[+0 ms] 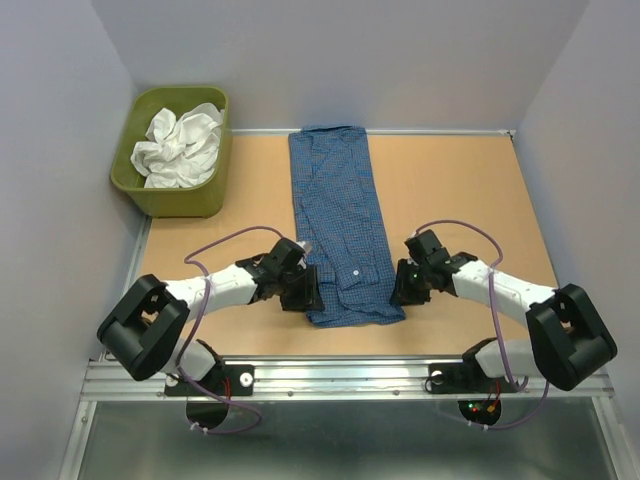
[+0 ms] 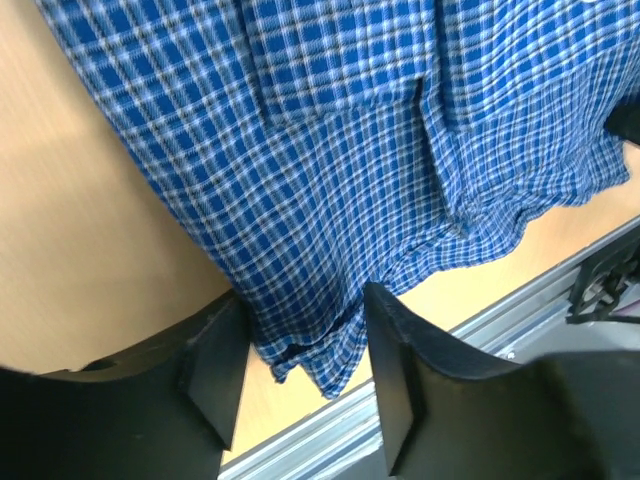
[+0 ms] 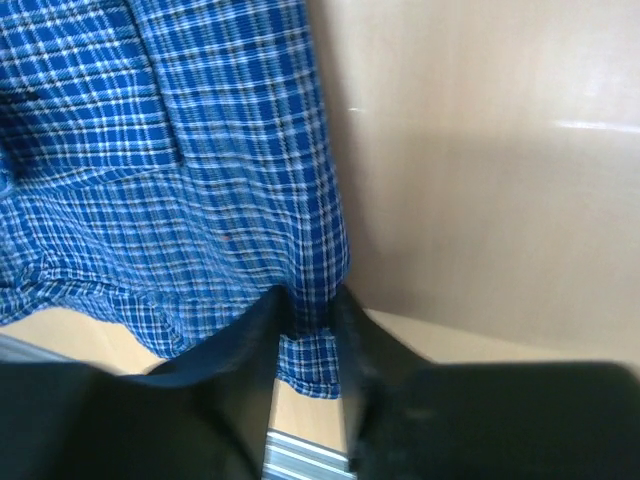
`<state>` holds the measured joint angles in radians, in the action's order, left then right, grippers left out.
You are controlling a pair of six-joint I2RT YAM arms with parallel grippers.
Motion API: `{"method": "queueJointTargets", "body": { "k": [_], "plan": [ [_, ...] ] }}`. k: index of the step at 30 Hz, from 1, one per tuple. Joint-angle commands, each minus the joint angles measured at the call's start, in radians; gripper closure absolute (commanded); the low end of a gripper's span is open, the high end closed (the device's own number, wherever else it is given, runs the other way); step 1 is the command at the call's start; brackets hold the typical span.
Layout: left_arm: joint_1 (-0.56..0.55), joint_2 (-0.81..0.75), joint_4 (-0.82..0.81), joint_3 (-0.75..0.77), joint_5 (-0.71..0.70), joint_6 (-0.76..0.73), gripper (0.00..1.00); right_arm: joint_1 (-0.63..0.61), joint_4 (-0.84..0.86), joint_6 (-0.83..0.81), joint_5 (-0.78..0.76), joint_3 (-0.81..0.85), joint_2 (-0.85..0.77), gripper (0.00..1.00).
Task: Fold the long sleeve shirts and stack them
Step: Fold the shirt
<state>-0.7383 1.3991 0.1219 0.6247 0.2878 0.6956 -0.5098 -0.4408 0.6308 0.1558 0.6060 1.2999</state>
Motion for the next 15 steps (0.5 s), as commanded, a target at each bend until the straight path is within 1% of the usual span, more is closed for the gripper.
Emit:
{"method": "queueJointTargets", "body": {
  "k": [1,2,3,4,5,6,7,8,9,11,15],
  "plan": [
    [-0.007,-0.018,0.107,-0.065,-0.004,-0.044,0.47,0.002,0.016,-0.02,0.048,-0.038,0.039,0.71],
    [-0.006,-0.031,0.108,-0.069,-0.007,-0.044,0.5,0.002,0.014,-0.022,0.051,-0.038,0.036,0.76],
    [-0.006,-0.035,0.113,-0.075,-0.012,-0.042,0.57,0.002,0.014,-0.025,0.054,-0.038,0.032,0.85],
    [-0.007,-0.038,0.113,-0.076,-0.012,-0.042,0.62,0.002,0.013,-0.026,0.06,-0.038,0.024,0.9],
    [-0.006,-0.052,0.114,-0.074,-0.012,-0.041,0.67,0.002,0.013,-0.037,0.068,-0.04,0.009,0.98],
    [-0.007,-0.06,0.116,-0.074,-0.012,-0.041,0.74,0.004,0.011,-0.039,0.076,-0.04,0.003,0.99],
    [-0.006,-0.067,0.116,-0.071,-0.009,-0.039,0.87,0.002,0.008,-0.04,0.083,-0.04,-0.005,0.99],
    [-0.006,-0.083,0.116,-0.071,-0.006,-0.041,0.9,0.001,0.002,-0.039,0.105,-0.04,-0.011,0.99],
    [-0.007,-0.09,0.123,-0.071,-0.001,-0.041,1.0,0.001,-0.004,-0.04,0.114,-0.043,-0.027,1.0],
    [-0.006,-0.104,0.131,-0.077,0.005,-0.047,1.0,0.002,-0.022,-0.042,0.142,-0.046,-0.047,0.99],
    [-0.007,-0.153,0.18,-0.105,0.036,-0.053,1.0,0.001,-0.082,-0.049,0.139,-0.046,-0.106,0.99]
  ]
}}
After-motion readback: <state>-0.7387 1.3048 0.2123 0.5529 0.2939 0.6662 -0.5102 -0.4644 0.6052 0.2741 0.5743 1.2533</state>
